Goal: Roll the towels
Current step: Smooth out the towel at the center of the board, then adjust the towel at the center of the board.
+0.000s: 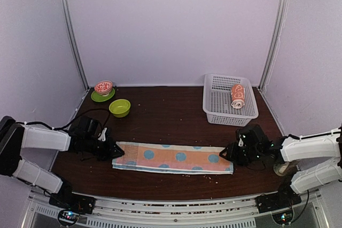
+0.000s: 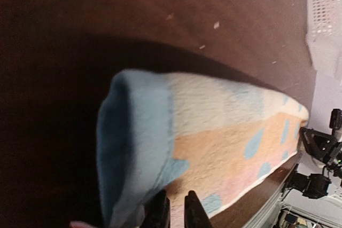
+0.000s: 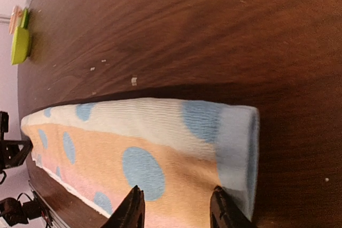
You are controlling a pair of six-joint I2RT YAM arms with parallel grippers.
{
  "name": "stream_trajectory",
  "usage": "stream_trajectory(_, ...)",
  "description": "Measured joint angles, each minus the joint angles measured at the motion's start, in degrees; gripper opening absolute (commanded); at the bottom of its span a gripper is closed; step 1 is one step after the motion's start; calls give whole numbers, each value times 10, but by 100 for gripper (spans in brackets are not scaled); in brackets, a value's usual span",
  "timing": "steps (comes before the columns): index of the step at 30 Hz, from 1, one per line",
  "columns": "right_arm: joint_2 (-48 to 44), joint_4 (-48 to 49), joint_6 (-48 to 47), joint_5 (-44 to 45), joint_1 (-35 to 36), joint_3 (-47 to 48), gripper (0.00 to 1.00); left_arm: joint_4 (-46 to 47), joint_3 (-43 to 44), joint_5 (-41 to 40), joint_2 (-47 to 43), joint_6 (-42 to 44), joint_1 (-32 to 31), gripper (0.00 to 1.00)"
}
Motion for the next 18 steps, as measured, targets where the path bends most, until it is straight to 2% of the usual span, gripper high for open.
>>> stream_trajectory(5, 15, 8, 36, 8, -15, -14, 51, 34, -20, 2, 42, -5, 0, 4)
stream_trajectory(10, 5, -5, 28, 10, -19, -9, 66, 52, -33, 4, 34, -6, 0, 3)
stream_trajectory(12, -18, -32, 17, 15, -20, -6, 69, 22, -38, 3, 5, 0, -1, 11)
stream_trajectory(15, -56, -91, -10, 26, -24, 18, 71, -66, -32, -5, -82, 19, -3, 33)
stream_trajectory(18, -75, -140, -38, 39, -33, 58, 71, -157, 18, -15, -187, 43, -9, 42)
